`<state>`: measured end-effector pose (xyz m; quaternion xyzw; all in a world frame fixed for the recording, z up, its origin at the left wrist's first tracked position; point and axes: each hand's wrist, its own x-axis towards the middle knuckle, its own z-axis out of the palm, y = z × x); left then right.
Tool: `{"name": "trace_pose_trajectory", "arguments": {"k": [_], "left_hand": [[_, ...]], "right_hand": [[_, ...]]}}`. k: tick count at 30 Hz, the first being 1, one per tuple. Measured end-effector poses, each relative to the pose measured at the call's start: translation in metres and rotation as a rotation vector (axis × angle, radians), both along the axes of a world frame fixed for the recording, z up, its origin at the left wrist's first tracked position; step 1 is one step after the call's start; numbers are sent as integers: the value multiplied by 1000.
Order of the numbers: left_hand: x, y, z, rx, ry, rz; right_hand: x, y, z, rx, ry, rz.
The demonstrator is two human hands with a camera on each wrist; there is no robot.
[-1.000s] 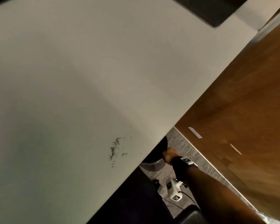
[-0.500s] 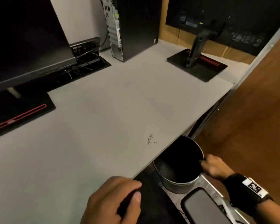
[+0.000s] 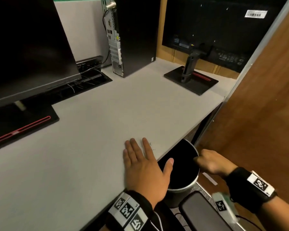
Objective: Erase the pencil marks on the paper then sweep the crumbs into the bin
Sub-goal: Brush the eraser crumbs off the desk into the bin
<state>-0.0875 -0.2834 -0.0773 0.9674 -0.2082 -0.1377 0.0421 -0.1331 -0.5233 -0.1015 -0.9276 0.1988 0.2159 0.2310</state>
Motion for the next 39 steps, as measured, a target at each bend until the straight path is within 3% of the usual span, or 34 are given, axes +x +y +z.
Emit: {"name": "trace_pose_trajectory", "arguments": {"k": [4, 8, 11, 15, 17, 20, 23, 25, 27, 30, 32, 34, 36, 39], "left_hand": [[-4, -21, 0, -47, 27, -78], [-13, -33, 1, -269, 77, -349], [-4, -28, 6, -392, 29, -306], [11, -30, 0, -181, -42, -113], [6, -36, -4, -127, -22, -228], [1, -41, -1, -288, 4, -420], [12, -37, 2, -232, -95, -208], [16, -34, -2, -96, -41, -120], [12, -34, -4, -96, 9, -248], [7, -35, 7, -302, 112, -486], [13, -36, 7, -326, 17, -423], [17, -36, 3, -234, -50, -296], [11, -38, -3, -169, 9, -381], [1, -45, 4, -295, 86, -576]], "right_hand": [[3, 2, 2, -3, -12, -12], [2, 3, 6, -6, -4, 30], [0, 1, 8, 5, -11, -8], [-5, 0, 10, 32, -17, -39], [-6, -1, 7, 23, -5, -31], [-6, -3, 5, 21, 10, -30], [-8, -2, 6, 23, 0, -60], [-9, -1, 7, 19, 1, -69], [-7, -2, 7, 11, 10, -73], [-4, -3, 5, 14, 23, -68], [-3, -2, 5, 13, 25, -58], [-3, -1, 5, 9, 16, -77], [-2, -1, 3, 3, 23, -82], [-1, 0, 3, -1, 34, -44]]}}
